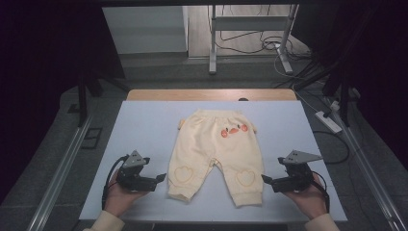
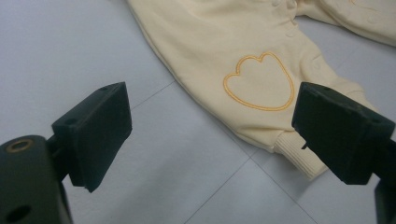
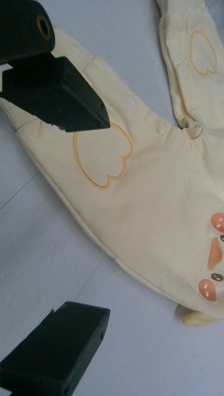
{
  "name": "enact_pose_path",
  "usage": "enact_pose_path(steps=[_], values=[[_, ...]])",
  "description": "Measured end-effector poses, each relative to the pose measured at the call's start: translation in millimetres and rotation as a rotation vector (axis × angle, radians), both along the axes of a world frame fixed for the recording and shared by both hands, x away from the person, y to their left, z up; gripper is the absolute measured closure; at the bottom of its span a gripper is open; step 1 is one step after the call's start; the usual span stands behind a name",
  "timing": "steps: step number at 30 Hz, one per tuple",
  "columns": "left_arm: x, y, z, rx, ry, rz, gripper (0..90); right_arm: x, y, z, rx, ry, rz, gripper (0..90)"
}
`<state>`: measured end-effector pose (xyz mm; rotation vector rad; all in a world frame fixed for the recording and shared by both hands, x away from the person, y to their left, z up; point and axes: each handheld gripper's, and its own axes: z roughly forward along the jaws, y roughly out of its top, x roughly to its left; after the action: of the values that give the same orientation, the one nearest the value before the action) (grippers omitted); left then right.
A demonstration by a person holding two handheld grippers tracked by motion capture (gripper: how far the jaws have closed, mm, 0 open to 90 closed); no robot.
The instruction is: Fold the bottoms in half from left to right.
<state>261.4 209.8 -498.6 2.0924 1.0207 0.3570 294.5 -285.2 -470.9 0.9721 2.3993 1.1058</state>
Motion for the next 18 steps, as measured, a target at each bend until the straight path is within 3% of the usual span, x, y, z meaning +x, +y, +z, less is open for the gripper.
enact_pose_path(steps=[18], values=[[3.3, -2.6, -1.9, 0.003, 0.006, -0.018, 13.0, -2.5, 1.6, -3.8, -0.006, 0.015, -0.004, 8.7]])
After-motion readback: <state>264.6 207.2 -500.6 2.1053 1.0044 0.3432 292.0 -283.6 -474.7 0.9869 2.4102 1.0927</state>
